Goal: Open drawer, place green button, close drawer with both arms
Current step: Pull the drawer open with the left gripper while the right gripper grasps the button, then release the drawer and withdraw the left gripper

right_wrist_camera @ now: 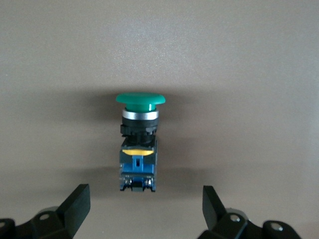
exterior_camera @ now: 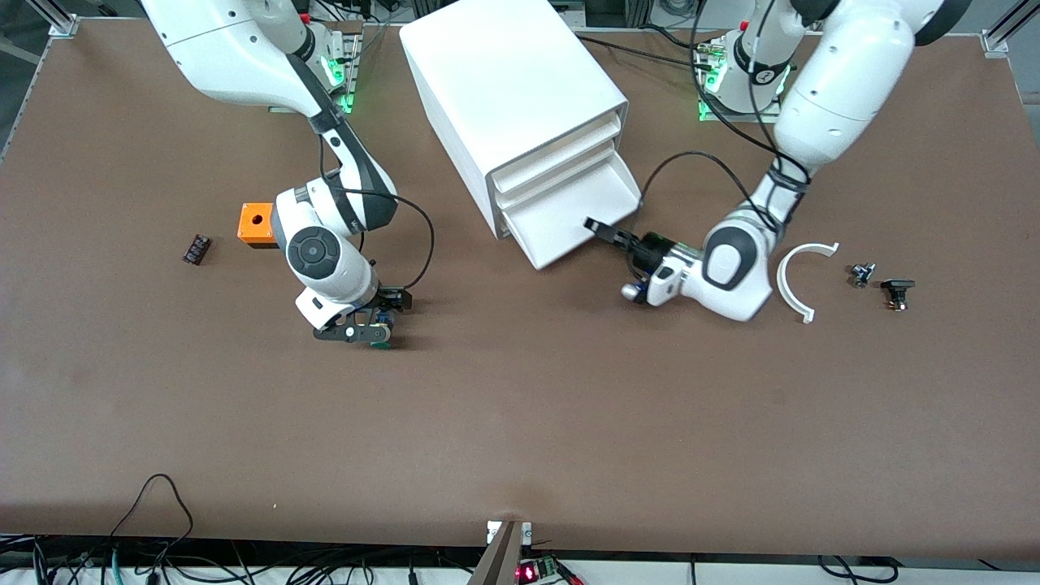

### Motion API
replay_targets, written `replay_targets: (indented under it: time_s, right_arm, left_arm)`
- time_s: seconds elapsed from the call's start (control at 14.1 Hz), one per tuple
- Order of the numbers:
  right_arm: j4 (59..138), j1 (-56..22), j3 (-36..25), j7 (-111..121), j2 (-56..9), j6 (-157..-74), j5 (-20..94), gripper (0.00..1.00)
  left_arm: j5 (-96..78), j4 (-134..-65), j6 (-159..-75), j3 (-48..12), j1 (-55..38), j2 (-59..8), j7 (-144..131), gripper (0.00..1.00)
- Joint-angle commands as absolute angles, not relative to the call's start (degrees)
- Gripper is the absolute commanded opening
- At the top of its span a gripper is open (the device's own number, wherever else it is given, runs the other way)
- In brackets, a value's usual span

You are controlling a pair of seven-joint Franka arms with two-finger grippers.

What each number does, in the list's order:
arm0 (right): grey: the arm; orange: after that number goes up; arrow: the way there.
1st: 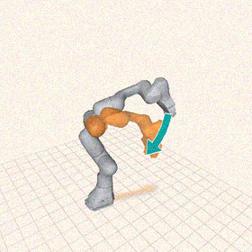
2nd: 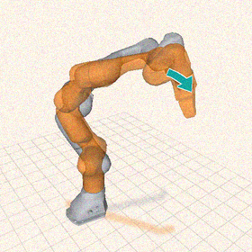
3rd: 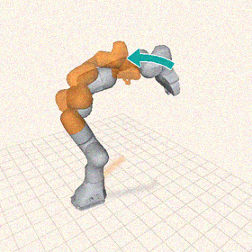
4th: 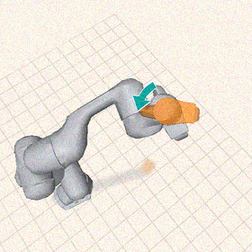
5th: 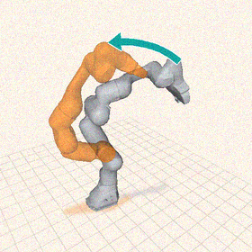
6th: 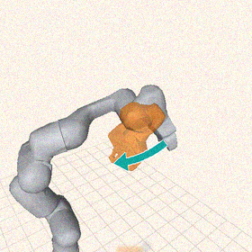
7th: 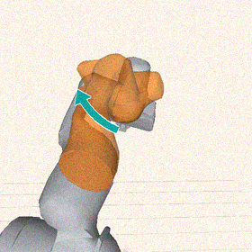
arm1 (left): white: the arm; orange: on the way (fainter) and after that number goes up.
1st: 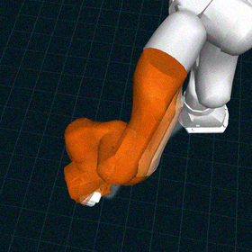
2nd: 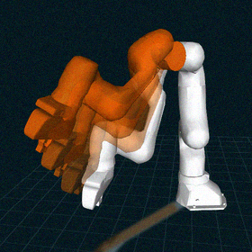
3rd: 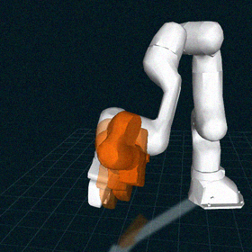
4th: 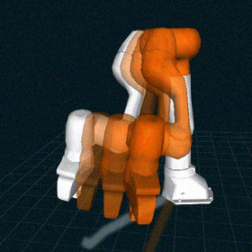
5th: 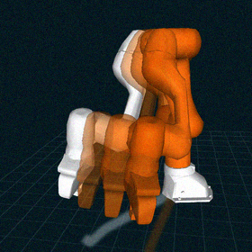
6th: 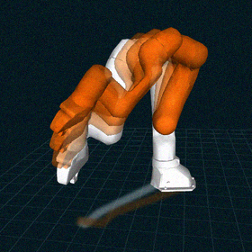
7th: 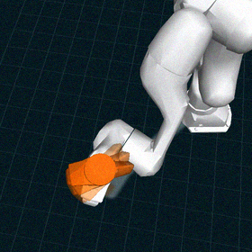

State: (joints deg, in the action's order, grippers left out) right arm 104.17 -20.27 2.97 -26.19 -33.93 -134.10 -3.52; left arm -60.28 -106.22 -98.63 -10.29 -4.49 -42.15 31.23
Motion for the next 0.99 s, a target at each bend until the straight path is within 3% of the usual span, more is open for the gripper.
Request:
replay_targets:
  time_s: [0.0, 0.07, 0.28, 0.49, 0.64, 0.92]
  right_arm:
    - [104.0, -20.0, 3.3, -27.1, -35.2, -136.0, -4.3, 1.00]
    - [104.0, -20.0, 3.2, -27.1, -35.2, -136.5, -4.3, 1.00]
    - [103.8, -20.0, 3.2, -27.0, -35.8, -136.9, -4.3, 0.99]
    - [103.7, -19.4, 3.2, -26.5, -36.2, -137.2, -4.4, 0.94]
    - [103.7, -19.4, 3.3, -26.6, -36.6, -137.4, -4.4, 0.80]
    - [103.4, -19.4, 3.3, -26.5, -37.2, -137.4, -4.6, 0.43]
  left_arm:
    - [-56.4, -103.5, -98.2, -10.0, -1.2, -41.8, 28.8, 0.37]
    - [-56.3, -103.4, -98.1, -10.1, 0.0, -41.7, 29.2, 0.97]
    - [-55.2, -98.9, -95.0, -9.5, 1.6, -41.6, 27.2, 1.00]
    - [-41.6, -86.7, -88.4, -8.9, 2.6, -40.6, 10.2, 1.00]
    - [-33.8, -83.2, -85.3, -8.9, 3.5, -36.5, 5.9, 1.00]
    - [-14.9, -83.7, -82.7, -9.0, 3.7, -24.0, 5.9, 1.00]
